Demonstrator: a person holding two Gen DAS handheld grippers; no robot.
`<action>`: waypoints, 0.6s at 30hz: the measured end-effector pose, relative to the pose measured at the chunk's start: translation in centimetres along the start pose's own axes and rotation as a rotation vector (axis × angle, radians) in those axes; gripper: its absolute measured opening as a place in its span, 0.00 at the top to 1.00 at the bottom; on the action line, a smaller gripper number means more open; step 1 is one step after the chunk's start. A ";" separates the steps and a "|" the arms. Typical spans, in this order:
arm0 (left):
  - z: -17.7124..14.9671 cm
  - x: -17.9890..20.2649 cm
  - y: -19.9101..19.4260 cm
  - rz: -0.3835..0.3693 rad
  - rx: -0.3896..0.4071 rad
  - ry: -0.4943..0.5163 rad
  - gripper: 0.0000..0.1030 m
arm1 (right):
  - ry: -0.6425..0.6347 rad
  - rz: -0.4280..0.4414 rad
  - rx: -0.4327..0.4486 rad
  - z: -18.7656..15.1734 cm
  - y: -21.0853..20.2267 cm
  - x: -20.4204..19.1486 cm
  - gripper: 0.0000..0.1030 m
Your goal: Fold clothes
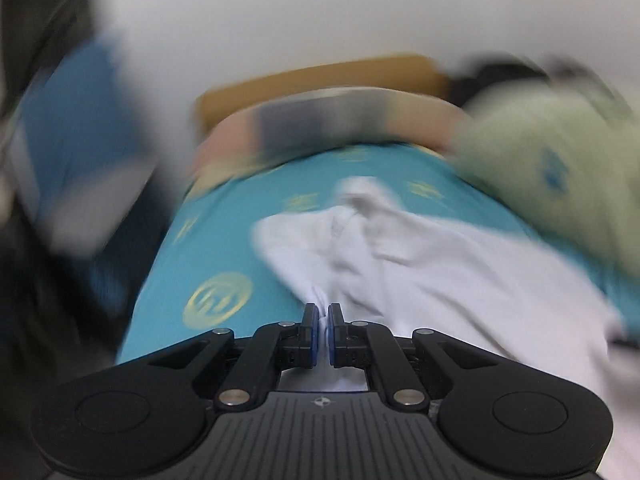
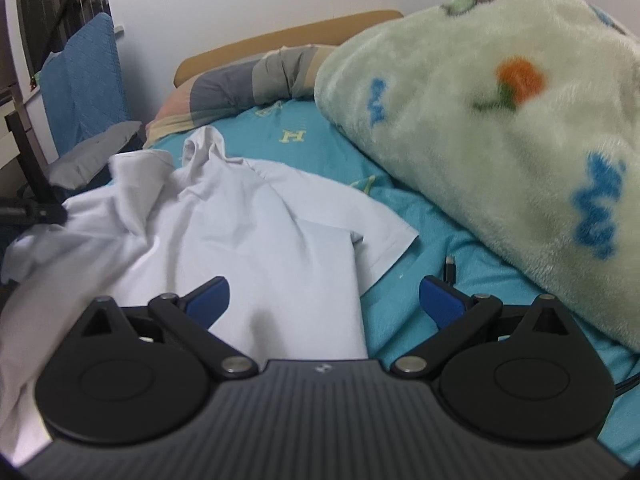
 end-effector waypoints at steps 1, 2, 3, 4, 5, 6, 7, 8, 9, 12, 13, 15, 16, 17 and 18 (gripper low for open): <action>-0.1 2.2 -0.2 -0.032 0.004 0.060 0.95 | 0.005 -0.001 0.003 0.1 -0.1 0.1 0.00; -0.4 4.1 -0.2 -0.058 0.002 0.106 0.95 | 0.009 -0.002 0.007 0.2 -0.1 0.3 0.00; -0.9 5.5 0.1 -0.072 -0.014 0.123 0.94 | 0.014 -0.003 0.010 0.3 -0.2 0.4 0.00; -1.4 6.3 0.4 -0.077 -0.032 0.124 0.93 | 0.019 -0.004 0.013 0.4 -0.3 0.5 0.00; -1.9 6.7 0.8 -0.081 -0.050 0.108 0.93 | 0.027 -0.005 0.015 0.4 -0.3 0.7 0.00; -2.2 6.7 1.0 -0.088 -0.063 0.082 0.90 | 0.034 -0.007 0.016 0.4 -0.4 0.9 0.00; -2.3 6.2 1.0 -0.105 -0.068 0.045 0.86 | 0.041 -0.007 0.017 0.4 -0.4 1.0 0.00; -2.2 5.4 0.6 -0.132 -0.068 -0.002 0.83 | 0.048 -0.007 0.017 0.4 -0.5 1.1 0.00; -2.2 4.6 0.2 -0.160 -0.066 -0.050 0.77 | 0.055 -0.006 0.018 0.5 -0.6 1.2 0.00; -1.9 1.7 -1.0 -0.226 -0.052 -0.206 0.57 | 0.076 -0.002 0.022 0.6 -0.6 1.4 0.00; -1.9 0.6 -1.0 -0.233 -0.052 -0.269 0.52 | 0.083 -0.001 0.024 0.6 -0.6 1.5 0.00; -2.2 -1.5 0.2 -0.218 -0.082 -0.388 0.48 | 0.095 0.001 0.021 0.5 -0.5 1.6 0.00; -2.5 -2.6 1.0 -0.205 -0.102 -0.445 0.48 | 0.100 0.002 0.018 0.5 -0.4 1.6 0.00; -2.8 -3.5 1.9 -0.192 -0.124 -0.500 0.48 | 0.102 0.003 0.016 0.4 -0.3 1.6 0.00; -3.3 -4.3 3.1 -0.185 -0.151 -0.553 0.48 | 0.102 0.004 0.014 0.3 -0.2 1.6 0.00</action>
Point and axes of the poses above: each gripper's, at about its wrist camera, not at the fingertips, and y roughly the way its jaws point, x to its right, z to its top, the point moved 6 cm from there along y, roughly the way its jaws point, and after that the axes turned 9 degrees about z, right-handed, at the moved point
